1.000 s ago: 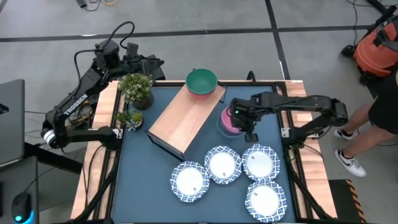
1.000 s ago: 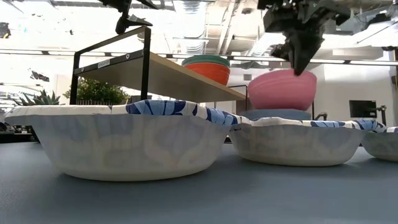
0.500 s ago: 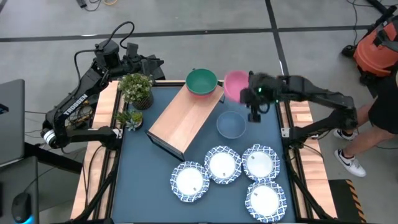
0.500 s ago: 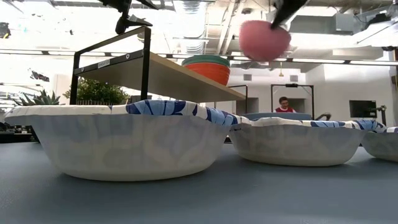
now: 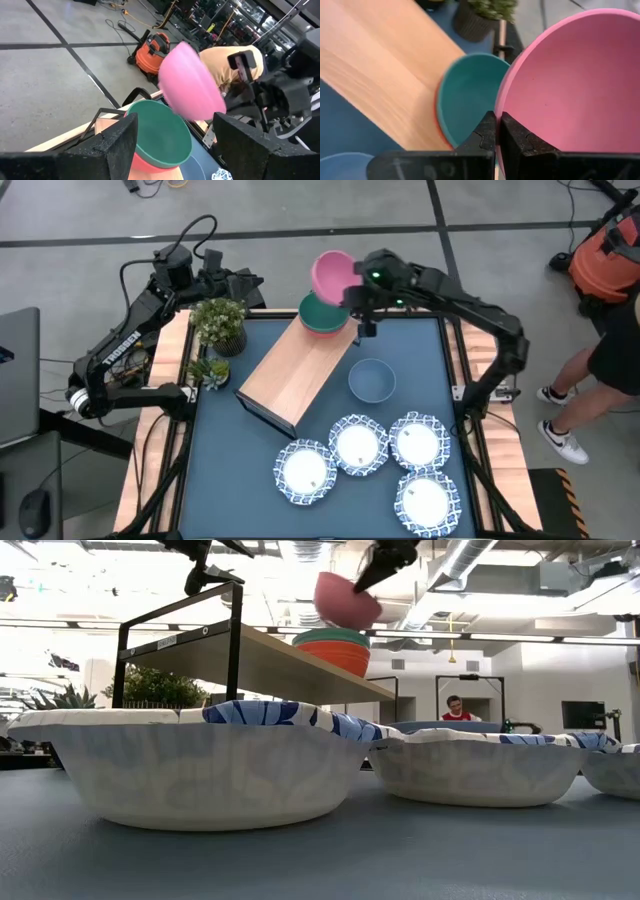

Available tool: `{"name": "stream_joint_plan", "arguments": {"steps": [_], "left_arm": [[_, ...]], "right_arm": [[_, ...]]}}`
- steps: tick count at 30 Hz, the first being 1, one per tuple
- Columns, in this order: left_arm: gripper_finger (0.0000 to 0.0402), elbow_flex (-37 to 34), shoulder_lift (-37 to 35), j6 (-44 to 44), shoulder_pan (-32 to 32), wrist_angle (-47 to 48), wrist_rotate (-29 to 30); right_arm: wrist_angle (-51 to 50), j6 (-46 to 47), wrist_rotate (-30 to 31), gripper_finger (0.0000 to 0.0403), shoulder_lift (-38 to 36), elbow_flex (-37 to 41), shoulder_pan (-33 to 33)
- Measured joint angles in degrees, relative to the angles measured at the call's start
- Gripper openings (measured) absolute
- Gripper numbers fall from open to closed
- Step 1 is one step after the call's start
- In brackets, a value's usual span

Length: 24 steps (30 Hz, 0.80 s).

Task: Place and stack bowls onto a shelf
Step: Stack the pink bowl on top of the green bowl on the shelf

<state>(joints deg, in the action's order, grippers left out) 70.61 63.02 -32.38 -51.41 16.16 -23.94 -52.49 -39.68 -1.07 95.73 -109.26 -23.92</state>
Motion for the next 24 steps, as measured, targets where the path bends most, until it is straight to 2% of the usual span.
{"name": "stream_joint_plan", "arguments": {"steps": [9,24], "left_arm": [[0.0243,0.00,0.00,-0.26,-0.01,0.04,0.00],[0.0243,0.00,0.00,-0.13,-0.01,0.04,0.65]], "right_arm": [[-7.18,-2.85,-2.64,0.0028,7.56,-6.10,0.94],[-10.13,-2.94,-5.19,0.0032,8.63,-6.22,0.58]]}}
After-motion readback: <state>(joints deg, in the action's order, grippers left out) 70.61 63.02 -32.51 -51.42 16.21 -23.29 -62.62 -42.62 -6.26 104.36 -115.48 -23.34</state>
